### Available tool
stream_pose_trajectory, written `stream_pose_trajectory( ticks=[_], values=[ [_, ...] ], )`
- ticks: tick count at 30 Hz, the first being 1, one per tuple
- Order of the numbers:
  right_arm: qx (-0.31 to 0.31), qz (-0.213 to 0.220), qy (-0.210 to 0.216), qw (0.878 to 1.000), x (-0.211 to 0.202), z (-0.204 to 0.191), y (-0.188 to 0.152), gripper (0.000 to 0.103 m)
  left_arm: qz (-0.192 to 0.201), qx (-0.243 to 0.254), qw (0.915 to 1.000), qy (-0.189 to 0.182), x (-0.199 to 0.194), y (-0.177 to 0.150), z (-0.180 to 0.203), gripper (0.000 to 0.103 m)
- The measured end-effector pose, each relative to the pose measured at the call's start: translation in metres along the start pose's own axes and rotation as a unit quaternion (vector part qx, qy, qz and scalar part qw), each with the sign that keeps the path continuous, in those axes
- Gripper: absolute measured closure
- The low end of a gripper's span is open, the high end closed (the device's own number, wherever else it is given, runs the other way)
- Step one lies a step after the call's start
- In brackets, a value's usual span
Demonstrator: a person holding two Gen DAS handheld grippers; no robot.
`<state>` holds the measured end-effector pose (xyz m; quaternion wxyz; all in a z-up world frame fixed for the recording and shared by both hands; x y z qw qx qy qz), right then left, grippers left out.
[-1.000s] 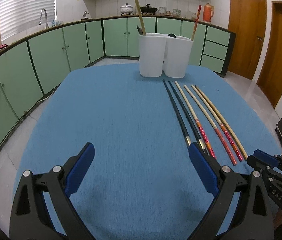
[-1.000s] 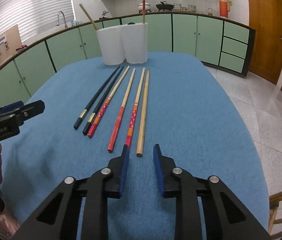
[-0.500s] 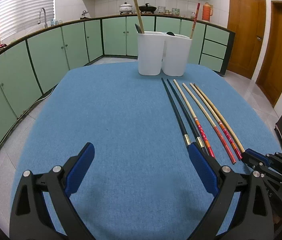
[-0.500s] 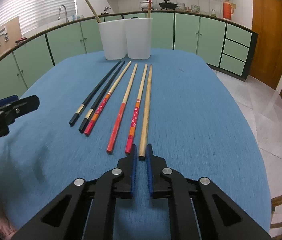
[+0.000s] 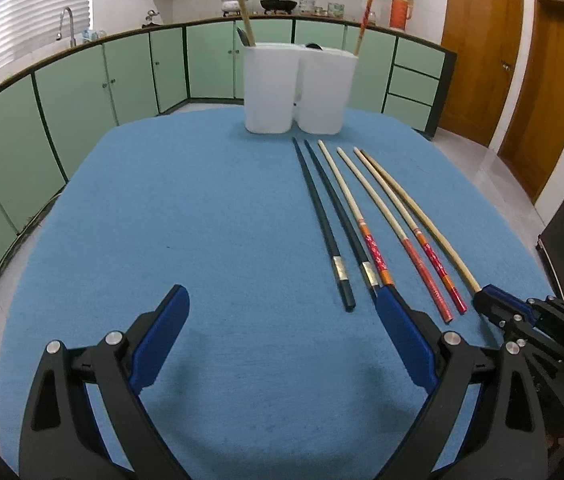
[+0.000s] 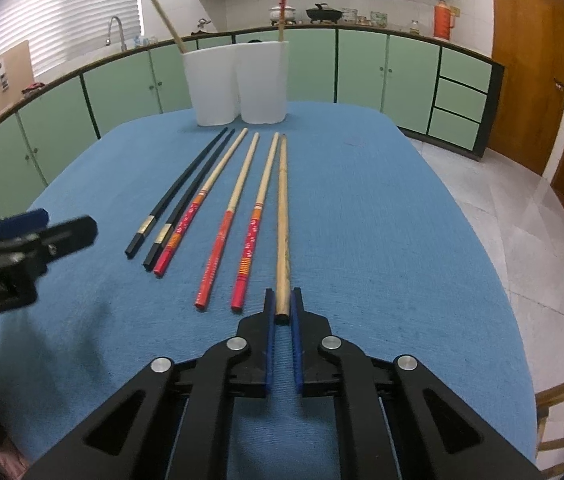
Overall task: Organize utensils
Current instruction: 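Close the right tool on a plain wooden chopstick while the left tool grasps a black chopstick, then lift both held chopsticks and carry them over the white holder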
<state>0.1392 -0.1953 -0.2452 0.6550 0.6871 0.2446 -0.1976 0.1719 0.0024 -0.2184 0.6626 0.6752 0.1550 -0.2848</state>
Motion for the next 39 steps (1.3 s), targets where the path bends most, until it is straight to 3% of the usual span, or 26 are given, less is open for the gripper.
stream_pose_trajectory(
  ticks=[3,11,17,20,25,28,39],
  values=[
    [0.007,-0.001,0.001,1.0,0.0,0.002,0.0,0.096,-0.018,-0.001,0.9998,-0.001,0.011,-0.003,0.004,0.024],
    [0.014,-0.001,0.006,1.0,0.003,0.003,0.0,0.096,-0.05,-0.006,0.9987,0.004,0.03,-0.009,0.011,0.025],
    [0.017,0.0,0.008,1.0,0.003,0.005,-0.001,0.096,-0.051,0.003,0.9986,0.012,0.03,-0.009,0.015,0.037],
    [0.018,-0.001,0.009,1.0,0.004,0.005,-0.001,0.096,-0.051,0.011,0.9986,0.007,0.029,-0.009,0.021,0.051],
    [0.028,-0.002,0.015,0.999,0.004,0.008,-0.002,0.096,-0.05,0.03,0.9982,-0.012,0.026,-0.01,0.034,0.085],
    [0.035,-0.003,0.018,0.999,0.005,0.009,-0.002,0.096,-0.049,0.038,0.9979,-0.017,0.025,-0.01,0.038,0.097],
    [0.042,0.001,0.021,0.999,-0.002,0.01,0.004,0.096,-0.035,0.027,0.9988,-0.021,0.013,-0.002,0.031,0.097]
  ],
)
Point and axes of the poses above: each gripper's, at about its wrist camera, not at the fingertips, and x roughly the way its jaws point, z to its right, y to its top, the point moved 3 cm from there along x, roughly the way its jaws point, and after that the axes turned 9 degrees about z, right-handed, at the moved point
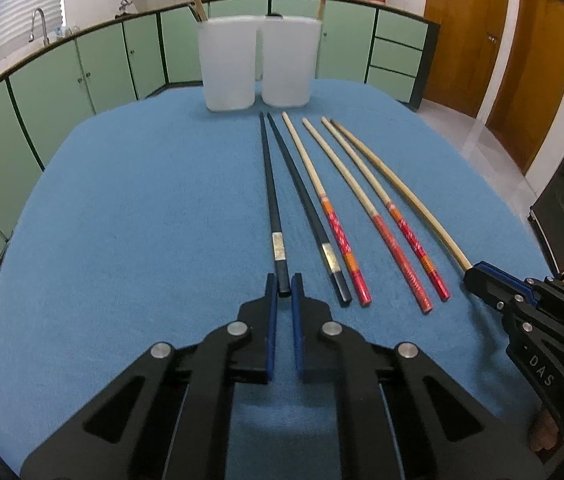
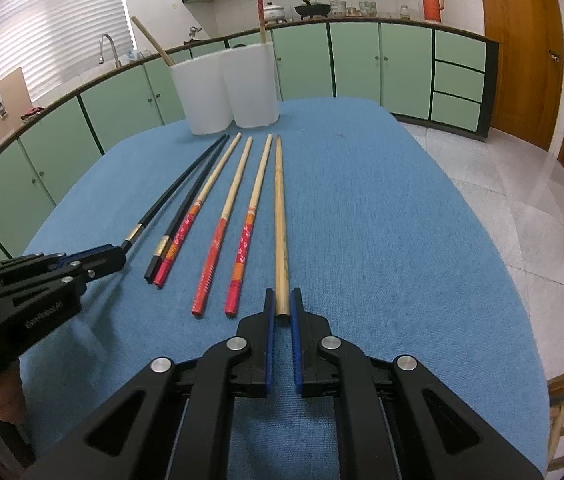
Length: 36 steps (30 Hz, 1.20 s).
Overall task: Organize utensils
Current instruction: 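Lift both held chopsticks and carry them over the white holder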
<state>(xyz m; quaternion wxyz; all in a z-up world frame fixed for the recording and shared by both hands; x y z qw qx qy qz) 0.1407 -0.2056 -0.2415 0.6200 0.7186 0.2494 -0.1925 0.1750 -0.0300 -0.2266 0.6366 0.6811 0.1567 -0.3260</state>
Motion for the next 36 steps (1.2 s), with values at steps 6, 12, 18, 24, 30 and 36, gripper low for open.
stream_pose_trajectory(
  ticks=[6,12,18,24,30,36],
  values=[
    [-0.012,0.034,-0.001,0.999,-0.022,0.0,0.025,0.096,0.04,0.002,0.9992,0.005,-0.03,0.021,-0.006,0.097],
    [-0.032,0.084,-0.003,0.996,-0.05,-0.004,0.063,0.096,0.094,0.003,0.9955,0.008,-0.065,0.056,-0.01,0.097],
    [-0.041,0.129,0.009,0.991,-0.072,-0.011,0.107,0.096,0.138,-0.003,0.9905,0.0,-0.089,0.094,-0.011,0.097],
    [-0.029,0.149,0.022,0.988,-0.076,-0.015,0.149,0.096,0.166,-0.014,0.986,-0.008,-0.098,0.129,-0.014,0.097],
    [-0.026,0.161,0.027,0.986,-0.075,-0.015,0.185,0.097,0.182,-0.023,0.983,-0.012,-0.101,0.154,-0.015,0.097],
    [-0.033,0.162,0.032,0.986,-0.074,-0.017,0.208,0.097,0.191,-0.031,0.9809,-0.022,-0.107,0.166,-0.017,0.097]
  ],
)
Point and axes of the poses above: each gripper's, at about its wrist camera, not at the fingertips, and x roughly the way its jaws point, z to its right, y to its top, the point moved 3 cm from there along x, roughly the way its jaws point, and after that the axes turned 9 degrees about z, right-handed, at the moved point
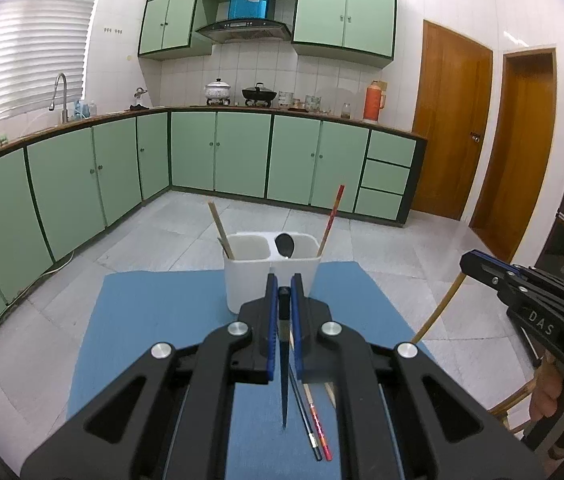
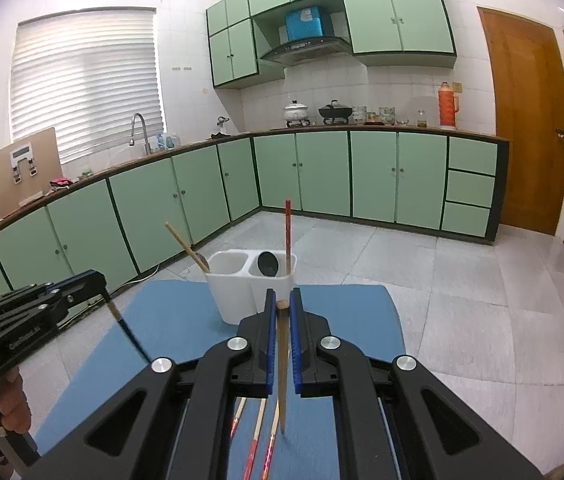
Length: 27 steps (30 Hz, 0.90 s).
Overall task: Organize utensils
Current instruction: 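Lift both held chopsticks and carry them over the white holder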
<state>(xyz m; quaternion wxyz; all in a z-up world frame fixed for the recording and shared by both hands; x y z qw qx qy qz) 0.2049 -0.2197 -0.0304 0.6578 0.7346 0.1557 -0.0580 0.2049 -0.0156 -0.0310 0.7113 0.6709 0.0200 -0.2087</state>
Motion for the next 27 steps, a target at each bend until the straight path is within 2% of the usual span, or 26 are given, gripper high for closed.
stream_pose_trajectory(
  ticks=[10,27],
  values=[
    [-0.008,0.011,0.019,1.0,0.009,-0.003,0.021,0.097,0.018,-0.012,0.9998,-0.002,-0.001,0.019,-0.007,0.097],
    [-0.022,0.067,0.043,0.997,0.045,-0.022,0.092,0.097,0.079,-0.023,0.9966,0.007,0.032,0.097,-0.019,0.097]
  ],
)
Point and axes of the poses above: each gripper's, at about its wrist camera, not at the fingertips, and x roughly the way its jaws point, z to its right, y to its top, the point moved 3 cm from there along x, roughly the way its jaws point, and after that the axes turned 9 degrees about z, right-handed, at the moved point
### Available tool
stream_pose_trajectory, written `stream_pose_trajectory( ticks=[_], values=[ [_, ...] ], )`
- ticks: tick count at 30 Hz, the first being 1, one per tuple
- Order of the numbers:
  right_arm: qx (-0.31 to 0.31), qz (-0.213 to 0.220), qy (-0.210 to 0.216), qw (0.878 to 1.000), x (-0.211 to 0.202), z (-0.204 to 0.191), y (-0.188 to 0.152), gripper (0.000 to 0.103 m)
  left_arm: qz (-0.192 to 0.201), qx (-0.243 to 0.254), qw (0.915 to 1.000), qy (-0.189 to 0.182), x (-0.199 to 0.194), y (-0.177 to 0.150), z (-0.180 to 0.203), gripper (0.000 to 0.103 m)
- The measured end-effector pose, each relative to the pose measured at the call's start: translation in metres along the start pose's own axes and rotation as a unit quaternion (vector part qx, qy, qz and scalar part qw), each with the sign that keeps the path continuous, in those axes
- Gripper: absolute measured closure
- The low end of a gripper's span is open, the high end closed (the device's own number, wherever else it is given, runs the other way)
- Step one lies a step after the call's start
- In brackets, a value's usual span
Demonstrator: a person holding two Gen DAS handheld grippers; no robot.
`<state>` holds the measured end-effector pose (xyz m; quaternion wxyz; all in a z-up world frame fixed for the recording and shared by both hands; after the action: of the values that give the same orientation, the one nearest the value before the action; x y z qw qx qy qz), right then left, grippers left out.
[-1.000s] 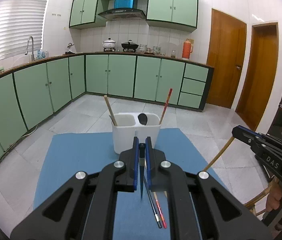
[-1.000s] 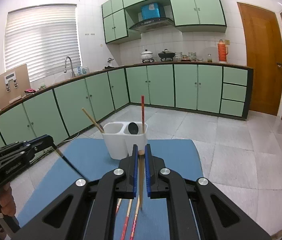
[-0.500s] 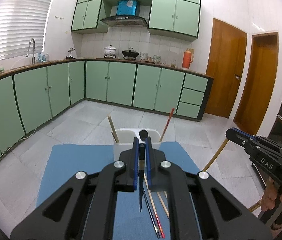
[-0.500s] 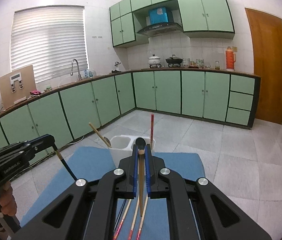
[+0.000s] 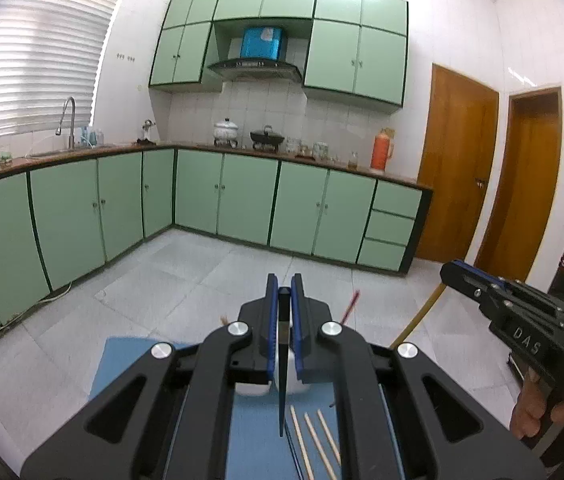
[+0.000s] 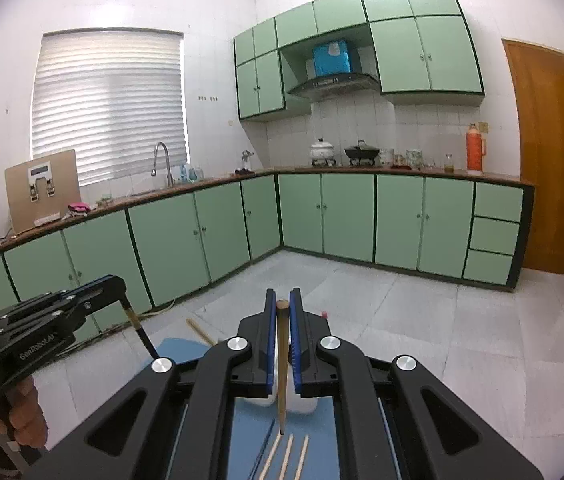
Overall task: Organize utensils
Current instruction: 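Lift both held chopsticks and carry them over the white holder, then lower both chopsticks upright into the white holder and open both tools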
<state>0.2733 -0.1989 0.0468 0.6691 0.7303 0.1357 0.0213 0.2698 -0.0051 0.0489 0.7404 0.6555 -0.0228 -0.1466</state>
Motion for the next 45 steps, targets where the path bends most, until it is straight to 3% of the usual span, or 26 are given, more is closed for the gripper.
stream_pose_trajectory(
  ticks=[9,16,28,45],
  values=[
    [-0.016,0.026,-0.011,0.999,0.043,0.001,0.036,0.097,0.041,-0.006,0.9991,0.003,0.036,0.05,0.001,0.098],
    [-0.022,0.012,-0.024,0.999,0.086,0.01,0.035,0.097,0.059,0.009,0.998,0.019,0.08,0.066,0.005,0.097],
    [-0.025,-0.041,-0.024,0.999,0.132,0.015,-0.017,0.097,-0.029,0.019,0.9982,0.049,0.151,-0.007,-0.017,0.097],
    [-0.03,-0.088,-0.013,0.996,0.138,0.009,-0.057,0.096,-0.079,0.027,0.9951,0.051,0.158,-0.048,-0.032,0.096]
  ],
)
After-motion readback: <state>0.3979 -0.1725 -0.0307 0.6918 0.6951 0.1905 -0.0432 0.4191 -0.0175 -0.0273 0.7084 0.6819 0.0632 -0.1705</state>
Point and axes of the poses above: each gripper's, at about its wrist camera, not at the fingertips, and x roughly the way its jaws point, z to its right, y to its top, the point moved 3 cm from there along x, roughly the way its jaws point, and after that the axes turned 9 degrees about z, right-handed, at the moved point
